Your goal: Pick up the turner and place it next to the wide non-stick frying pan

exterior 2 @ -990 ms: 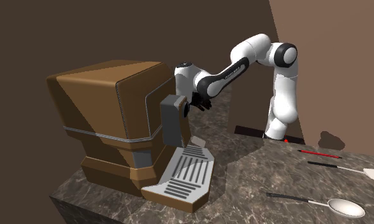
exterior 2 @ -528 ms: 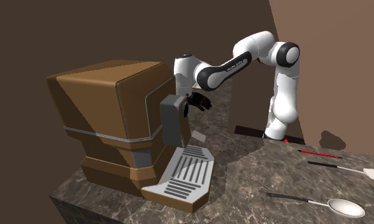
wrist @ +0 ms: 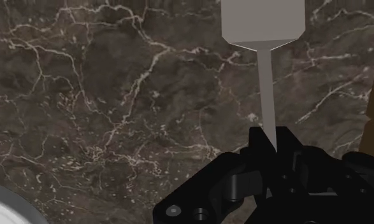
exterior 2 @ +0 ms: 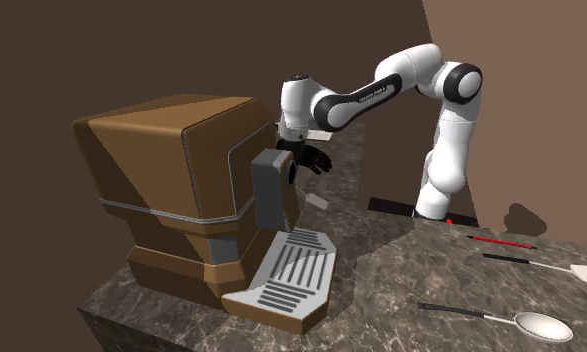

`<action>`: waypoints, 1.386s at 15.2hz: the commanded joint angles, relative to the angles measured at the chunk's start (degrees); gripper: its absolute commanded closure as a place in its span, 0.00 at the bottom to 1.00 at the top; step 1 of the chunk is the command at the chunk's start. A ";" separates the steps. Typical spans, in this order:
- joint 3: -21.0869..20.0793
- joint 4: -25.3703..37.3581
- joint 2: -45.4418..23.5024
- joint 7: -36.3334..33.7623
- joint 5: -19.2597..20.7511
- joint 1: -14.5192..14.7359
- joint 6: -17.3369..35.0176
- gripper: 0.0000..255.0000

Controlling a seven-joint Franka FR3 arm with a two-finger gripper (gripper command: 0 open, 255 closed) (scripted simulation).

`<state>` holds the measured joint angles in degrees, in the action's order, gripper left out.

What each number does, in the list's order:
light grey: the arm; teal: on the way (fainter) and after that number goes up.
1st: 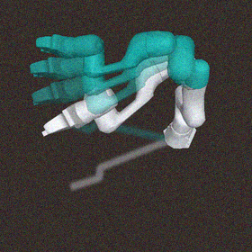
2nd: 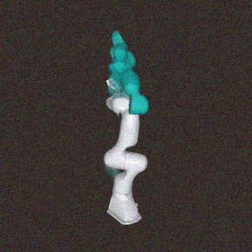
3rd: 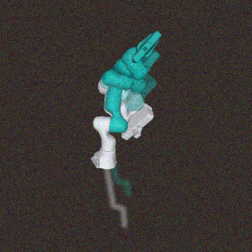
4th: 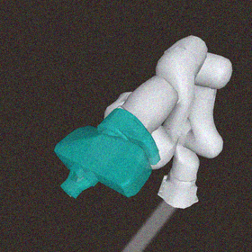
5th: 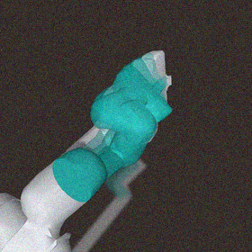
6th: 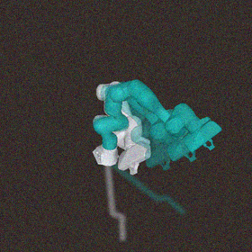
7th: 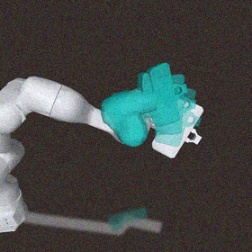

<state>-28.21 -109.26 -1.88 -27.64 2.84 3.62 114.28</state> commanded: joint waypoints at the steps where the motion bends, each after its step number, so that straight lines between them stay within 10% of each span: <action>1: 1.27 -2.41 2.20 3.30 -1.34 -1.49 0.59 1.00; 21: 12.47 -17.53 11.61 24.73 -5.61 -9.63 6.90 1.00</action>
<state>-15.70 -126.58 10.23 -2.86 -2.90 -5.98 120.46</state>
